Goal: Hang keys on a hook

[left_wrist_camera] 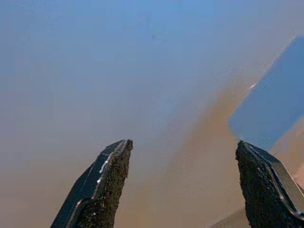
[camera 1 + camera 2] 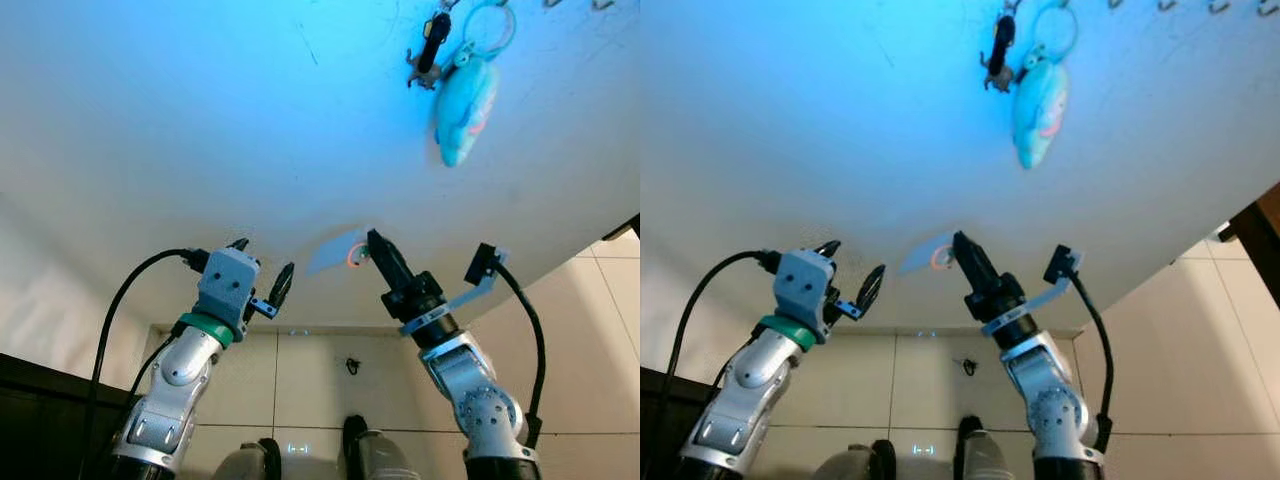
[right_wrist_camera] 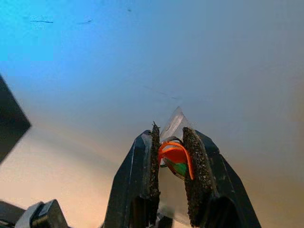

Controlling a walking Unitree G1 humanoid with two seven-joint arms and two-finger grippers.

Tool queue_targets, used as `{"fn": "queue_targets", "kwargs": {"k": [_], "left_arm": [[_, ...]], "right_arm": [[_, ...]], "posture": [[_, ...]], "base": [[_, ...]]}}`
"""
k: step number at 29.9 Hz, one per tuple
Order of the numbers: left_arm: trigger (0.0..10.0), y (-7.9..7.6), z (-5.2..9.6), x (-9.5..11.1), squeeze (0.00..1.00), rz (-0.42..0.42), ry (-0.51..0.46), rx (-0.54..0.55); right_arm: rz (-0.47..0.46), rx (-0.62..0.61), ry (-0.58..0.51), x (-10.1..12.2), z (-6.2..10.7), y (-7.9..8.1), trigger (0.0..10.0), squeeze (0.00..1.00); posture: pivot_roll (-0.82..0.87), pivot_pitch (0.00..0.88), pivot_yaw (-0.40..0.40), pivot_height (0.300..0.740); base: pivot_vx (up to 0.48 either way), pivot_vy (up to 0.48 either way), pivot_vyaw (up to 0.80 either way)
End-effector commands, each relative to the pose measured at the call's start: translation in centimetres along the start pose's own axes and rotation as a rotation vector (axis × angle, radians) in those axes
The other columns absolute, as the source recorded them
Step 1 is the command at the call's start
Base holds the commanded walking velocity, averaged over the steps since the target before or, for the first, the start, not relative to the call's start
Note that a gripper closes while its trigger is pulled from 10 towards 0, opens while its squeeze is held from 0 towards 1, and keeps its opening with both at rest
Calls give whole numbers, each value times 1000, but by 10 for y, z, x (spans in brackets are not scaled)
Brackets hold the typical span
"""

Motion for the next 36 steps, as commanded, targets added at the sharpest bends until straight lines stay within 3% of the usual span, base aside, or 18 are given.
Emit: {"fn": "queue_targets", "kwargs": {"k": [1, 4, 7, 12, 22, 23, 30, 31, 32, 34, 35, 36], "left_arm": [[10000, -6, 5, -3, 0, -40, 13, -23], [10000, -6, 6, 1, 0, -94, -5, -24], [10000, -6, 5, 15, 0, -222, -71, -6], [10000, -12, 4, 25, 0, -296, -117, -13], [10000, -20, -1, 21, 0, -306, -99, -15], [10000, -21, -4, 22, 0, -299, -101, -5], [10000, -13, -9, 25, 0, -293, -109, 70], [9412, -11, -9, 25, 0, -290, -110, 81], [6784, -6, -10, 26, 0, -271, -105, 110], [6784, -5, -10, 26, 0, -266, -103, 116], [471, -4, -9, 26, 0, -266, -105, 123], [471, -3, -9, 27, 0, -268, -108, 126]], "right_arm": [[-39, 19, -21, -1, 0, 0, 10000, 0], [-47, 27, -26, -1, -2, 1, 10000, 0], [-85, 43, -38, -2, -6, 2, 10000, 0], [-165, 72, -53, -7, -9, 6, 10000, 0], [-247, 142, -19, -23, -13, 23, 10000, 0], [-279, 185, 9, -30, -12, 32, 10000, 0], [-309, 200, 54, -40, -8, 37, 10000, 0], [-313, 195, 62, -42, -7, 36, 10000, 0], [-310, 185, 74, -45, -5, 35, 10000, 0], [-310, 183, 75, -45, -4, 35, 10000, 0], [-304, 168, 74, -46, -3, 32, 10000, 0], [-301, 157, 74, -46, -2, 30, 10000, 0]], "posture": [[-137, 206, 69, 740], [-137, 206, 69, 740], [-132, 205, 67, 740], [-130, 206, 67, 740], [-133, 207, 65, 740], [-136, 206, 64, 740], [-134, 203, 62, 740], [-134, 203, 62, 740], [-131, 203, 60, 740], [-131, 203, 60, 740], [-131, 204, 61, 740], [-131, 204, 61, 740]], "base": [[0, 0, 0], [0, 0, 0], [0, 0, 0], [0, 0, 0], [0, 0, 0], [0, 0, 0], [0, 0, 0], [0, 0, 0], [0, 0, 0], [0, 0, 0], [0, 0, 0], [0, 0, 0]]}}
Point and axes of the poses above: a point about 5 cm out from each wrist's last joint towards the gripper, its own z axis pointing back from the gripper into the wrist, its own x axis along the axis of the wrist's last joint, y = z × x, the point moved 3 cm from there along -z, pointing out of the wrist towards the gripper, and after that the axes turned 2 degrees about z, right-handed, at the moved point
